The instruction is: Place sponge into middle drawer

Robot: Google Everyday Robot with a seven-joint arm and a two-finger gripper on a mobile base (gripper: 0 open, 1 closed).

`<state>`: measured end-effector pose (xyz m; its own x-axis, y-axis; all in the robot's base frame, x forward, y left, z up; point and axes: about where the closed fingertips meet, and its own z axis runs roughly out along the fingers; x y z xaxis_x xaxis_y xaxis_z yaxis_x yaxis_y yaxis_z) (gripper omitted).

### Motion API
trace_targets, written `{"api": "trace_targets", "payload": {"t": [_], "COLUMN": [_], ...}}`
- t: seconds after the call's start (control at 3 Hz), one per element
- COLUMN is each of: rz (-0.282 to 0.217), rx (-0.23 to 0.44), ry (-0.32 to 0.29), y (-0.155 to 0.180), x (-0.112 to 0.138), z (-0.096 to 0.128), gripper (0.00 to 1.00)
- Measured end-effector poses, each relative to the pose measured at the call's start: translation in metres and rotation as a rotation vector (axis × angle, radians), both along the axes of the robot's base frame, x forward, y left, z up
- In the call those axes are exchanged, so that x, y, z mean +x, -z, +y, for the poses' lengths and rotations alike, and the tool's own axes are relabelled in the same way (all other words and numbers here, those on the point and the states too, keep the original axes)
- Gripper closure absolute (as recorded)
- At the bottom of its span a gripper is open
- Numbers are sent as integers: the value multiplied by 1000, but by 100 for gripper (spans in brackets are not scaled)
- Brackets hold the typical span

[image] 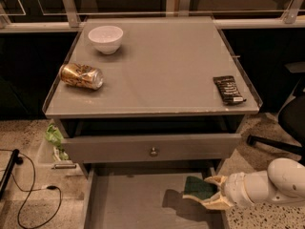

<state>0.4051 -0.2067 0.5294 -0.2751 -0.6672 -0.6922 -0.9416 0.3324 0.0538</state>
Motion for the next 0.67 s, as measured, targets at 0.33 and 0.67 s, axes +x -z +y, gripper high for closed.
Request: {"api": "trace_targets", "payload": {"t": [0.33, 0.67], "rz": [0, 8], "rx": [0, 37], "ry": [0, 3], "y": [0, 25], "x": [0, 10], "z": [0, 12], "gripper": [100, 100]}}
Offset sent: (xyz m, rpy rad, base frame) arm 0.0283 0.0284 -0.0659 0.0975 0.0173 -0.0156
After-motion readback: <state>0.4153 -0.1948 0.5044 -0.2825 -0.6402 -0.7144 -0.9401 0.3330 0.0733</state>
